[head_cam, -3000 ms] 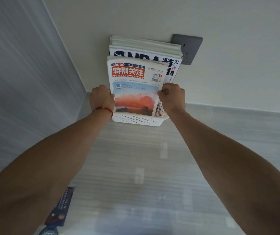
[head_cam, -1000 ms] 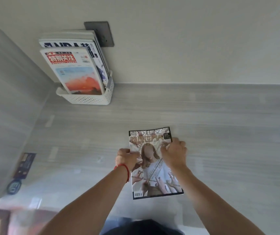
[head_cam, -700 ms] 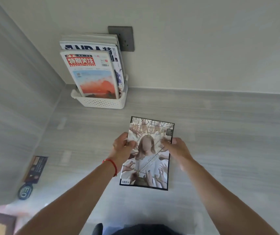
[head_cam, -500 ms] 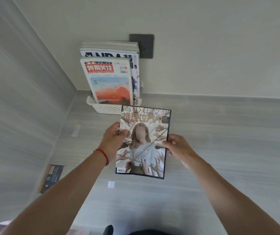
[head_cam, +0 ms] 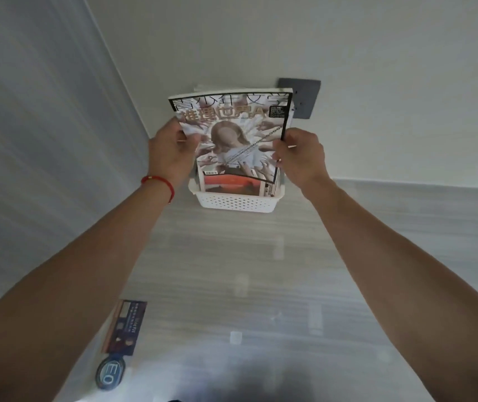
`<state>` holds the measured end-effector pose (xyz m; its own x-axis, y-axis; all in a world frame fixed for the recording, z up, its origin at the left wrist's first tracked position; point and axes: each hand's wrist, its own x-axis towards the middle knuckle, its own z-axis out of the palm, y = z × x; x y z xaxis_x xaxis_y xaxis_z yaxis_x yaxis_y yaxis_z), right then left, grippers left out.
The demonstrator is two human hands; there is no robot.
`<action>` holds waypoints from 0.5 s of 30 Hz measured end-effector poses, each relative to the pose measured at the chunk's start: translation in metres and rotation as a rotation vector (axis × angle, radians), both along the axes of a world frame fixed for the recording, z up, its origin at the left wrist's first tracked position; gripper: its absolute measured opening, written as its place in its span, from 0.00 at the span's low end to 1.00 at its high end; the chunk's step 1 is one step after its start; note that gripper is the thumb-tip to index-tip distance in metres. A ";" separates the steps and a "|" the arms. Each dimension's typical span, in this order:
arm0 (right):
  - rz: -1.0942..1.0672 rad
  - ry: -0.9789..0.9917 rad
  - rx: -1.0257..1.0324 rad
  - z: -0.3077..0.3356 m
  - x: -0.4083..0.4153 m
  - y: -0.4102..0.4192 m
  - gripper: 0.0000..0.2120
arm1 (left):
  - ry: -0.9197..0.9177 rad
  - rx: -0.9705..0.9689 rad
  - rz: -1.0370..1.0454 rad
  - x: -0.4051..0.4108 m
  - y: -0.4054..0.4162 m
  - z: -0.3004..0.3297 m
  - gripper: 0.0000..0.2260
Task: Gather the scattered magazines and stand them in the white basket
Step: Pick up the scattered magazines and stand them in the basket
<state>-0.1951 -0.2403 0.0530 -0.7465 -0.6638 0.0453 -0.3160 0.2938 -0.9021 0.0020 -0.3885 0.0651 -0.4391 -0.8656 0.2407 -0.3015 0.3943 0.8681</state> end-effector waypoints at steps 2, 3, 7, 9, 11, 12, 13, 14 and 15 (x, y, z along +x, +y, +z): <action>-0.010 -0.024 0.038 -0.005 0.000 -0.008 0.07 | -0.018 0.044 0.003 -0.002 -0.008 -0.007 0.04; -0.003 -0.035 0.058 -0.009 0.001 -0.010 0.08 | -0.034 0.063 0.001 -0.002 -0.010 -0.011 0.03; 0.035 -0.039 0.158 -0.028 0.001 -0.019 0.09 | -0.090 0.142 0.064 -0.009 -0.022 -0.030 0.05; 0.039 -0.039 0.190 -0.036 -0.003 -0.026 0.09 | -0.112 0.200 0.085 -0.014 -0.031 -0.041 0.06; 0.044 -0.036 0.221 -0.045 -0.007 -0.034 0.10 | -0.108 0.277 0.087 -0.017 -0.037 -0.054 0.06; 0.046 -0.036 0.228 -0.050 -0.008 -0.038 0.11 | -0.115 0.299 0.097 -0.018 -0.040 -0.061 0.06; 0.051 -0.035 0.229 -0.055 -0.010 -0.041 0.12 | -0.126 0.308 0.107 -0.019 -0.043 -0.069 0.07; 0.056 -0.032 0.230 -0.060 -0.011 -0.044 0.13 | -0.138 0.309 0.117 -0.020 -0.045 -0.075 0.08; 0.059 -0.026 0.233 -0.066 -0.012 -0.046 0.14 | -0.148 0.303 0.126 -0.021 -0.047 -0.080 0.08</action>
